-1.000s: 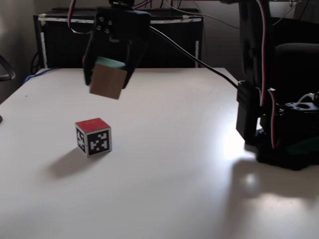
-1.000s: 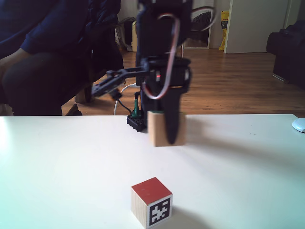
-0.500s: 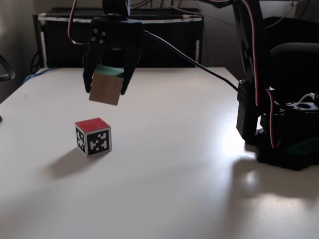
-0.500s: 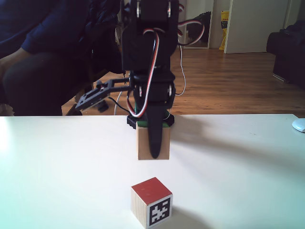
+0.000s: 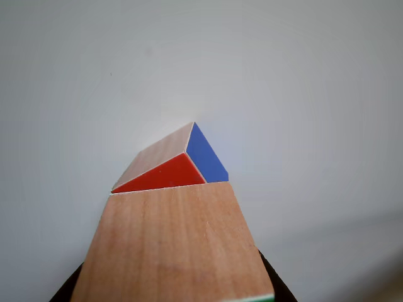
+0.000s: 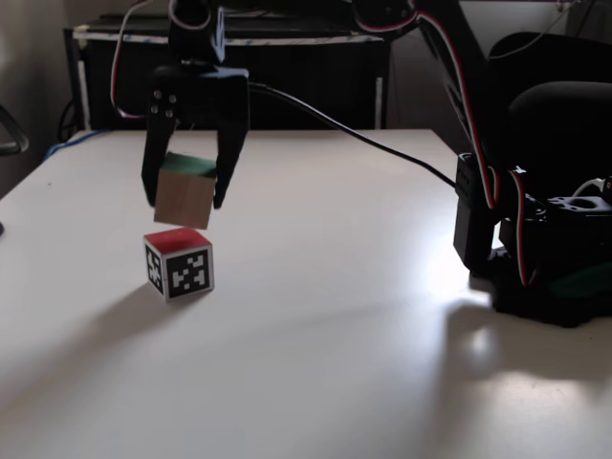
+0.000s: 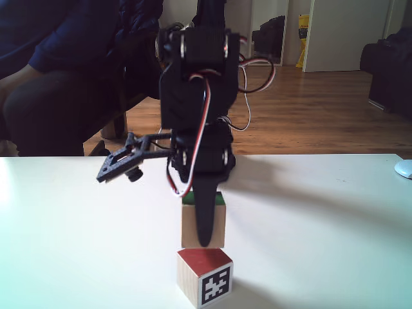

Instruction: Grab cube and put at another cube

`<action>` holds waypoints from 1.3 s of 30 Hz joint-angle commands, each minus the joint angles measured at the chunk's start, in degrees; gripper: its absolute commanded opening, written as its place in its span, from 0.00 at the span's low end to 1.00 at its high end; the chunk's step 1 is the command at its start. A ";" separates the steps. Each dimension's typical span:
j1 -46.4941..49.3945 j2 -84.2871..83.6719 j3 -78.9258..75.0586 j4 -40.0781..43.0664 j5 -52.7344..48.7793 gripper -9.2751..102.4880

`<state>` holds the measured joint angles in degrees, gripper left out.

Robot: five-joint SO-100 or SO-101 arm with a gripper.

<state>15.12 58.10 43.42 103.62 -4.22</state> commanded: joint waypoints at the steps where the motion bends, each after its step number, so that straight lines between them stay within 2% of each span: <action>1: 0.70 -0.09 -3.34 -0.09 0.35 0.23; 25: -0.79 -4.92 -6.42 -0.09 1.93 0.25; 39: -1.67 -7.29 -7.47 -0.09 2.64 0.33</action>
<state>14.41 50.54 37.53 103.89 -2.02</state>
